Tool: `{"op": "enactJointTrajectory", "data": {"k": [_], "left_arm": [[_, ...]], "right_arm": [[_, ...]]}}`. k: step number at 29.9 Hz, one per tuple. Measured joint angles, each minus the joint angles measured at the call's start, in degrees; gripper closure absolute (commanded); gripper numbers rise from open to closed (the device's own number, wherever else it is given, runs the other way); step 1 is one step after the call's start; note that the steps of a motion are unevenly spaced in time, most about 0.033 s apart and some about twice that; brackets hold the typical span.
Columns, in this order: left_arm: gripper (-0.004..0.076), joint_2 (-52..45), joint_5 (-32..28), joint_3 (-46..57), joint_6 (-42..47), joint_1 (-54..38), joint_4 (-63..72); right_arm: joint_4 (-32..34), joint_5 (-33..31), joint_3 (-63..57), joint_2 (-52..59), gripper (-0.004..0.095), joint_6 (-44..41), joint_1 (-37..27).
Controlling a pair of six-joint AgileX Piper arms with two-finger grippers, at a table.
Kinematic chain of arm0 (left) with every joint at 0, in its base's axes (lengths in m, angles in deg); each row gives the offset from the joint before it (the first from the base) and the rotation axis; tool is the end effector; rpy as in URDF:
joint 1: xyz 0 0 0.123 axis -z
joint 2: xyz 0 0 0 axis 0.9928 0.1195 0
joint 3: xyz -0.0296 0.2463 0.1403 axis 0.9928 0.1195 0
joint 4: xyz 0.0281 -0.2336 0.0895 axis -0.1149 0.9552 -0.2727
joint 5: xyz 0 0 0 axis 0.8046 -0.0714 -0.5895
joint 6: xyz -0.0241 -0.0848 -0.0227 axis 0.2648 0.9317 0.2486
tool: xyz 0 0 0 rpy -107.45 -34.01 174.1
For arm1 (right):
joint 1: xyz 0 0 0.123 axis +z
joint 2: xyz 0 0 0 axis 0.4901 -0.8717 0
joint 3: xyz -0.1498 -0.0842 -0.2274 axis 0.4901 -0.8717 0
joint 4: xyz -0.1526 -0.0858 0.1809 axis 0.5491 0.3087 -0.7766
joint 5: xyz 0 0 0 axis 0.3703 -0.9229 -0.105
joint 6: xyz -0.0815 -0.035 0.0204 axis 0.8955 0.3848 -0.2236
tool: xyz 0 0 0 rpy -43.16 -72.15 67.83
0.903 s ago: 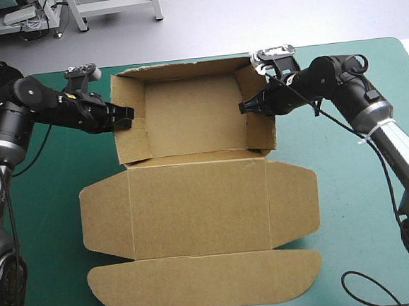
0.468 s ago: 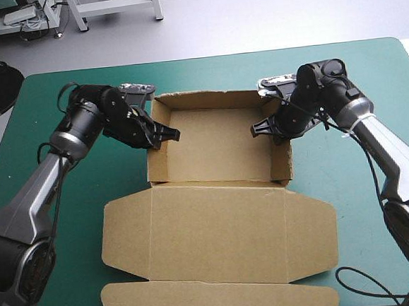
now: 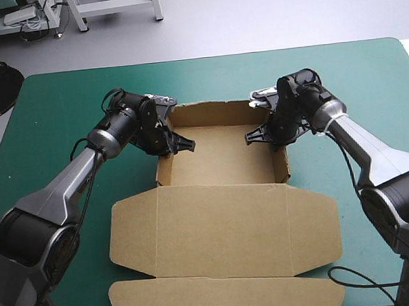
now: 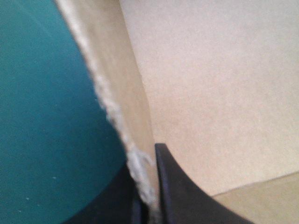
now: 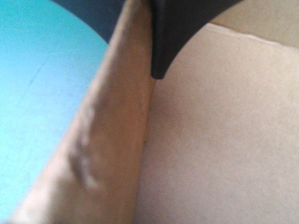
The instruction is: Fold the box
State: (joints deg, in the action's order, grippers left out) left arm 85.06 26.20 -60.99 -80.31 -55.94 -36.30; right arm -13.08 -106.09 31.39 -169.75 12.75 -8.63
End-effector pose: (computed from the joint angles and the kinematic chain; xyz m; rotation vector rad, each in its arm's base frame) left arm 0.3528 -0.1836 0.2814 0.4765 2.8059 -0.1675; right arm 0.3724 0.1463 0.2699 -0.3548 2.9093 0.1602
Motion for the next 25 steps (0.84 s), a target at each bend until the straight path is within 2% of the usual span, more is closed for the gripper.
{"op": "enactJointTrajectory", "data": {"k": [6,8,10,14,16,22,25], "left_arm": [[0.0731,1.5,-1.4,0.0,-1.2,0.0,-0.2],[0.0720,1.9,-1.8,-0.1,-1.3,0.0,-0.3],[0.0693,2.3,-2.0,-0.2,-1.5,-0.1,-0.3],[0.0592,3.2,-2.3,-0.6,-2.7,-0.1,-0.1],[0.0516,3.3,-2.3,-0.7,-4.2,-0.1,0.3],[0.0250,4.0,-1.7,-0.9,-9.1,0.0,2.4],[0.0215,4.2,-1.5,-0.9,-9.7,0.4,3.0]], "right_arm": [[1.0,2.5,0.0,-1.6,0.0913,0.2,0.2],[1.4,2.5,0.0,-1.6,0.0862,0.2,0.4],[2.1,2.1,0.0,-1.7,0.0762,0.3,0.5],[3.5,0.6,-0.1,-1.7,0.0540,1.5,1.1],[3.5,-0.6,-0.1,-1.8,0.0475,1.9,1.5],[5.5,-2.5,-0.2,-2.3,0.0452,2.1,2.0],[6.3,-2.8,0.6,-2.3,0.0453,1.4,2.1]]}}
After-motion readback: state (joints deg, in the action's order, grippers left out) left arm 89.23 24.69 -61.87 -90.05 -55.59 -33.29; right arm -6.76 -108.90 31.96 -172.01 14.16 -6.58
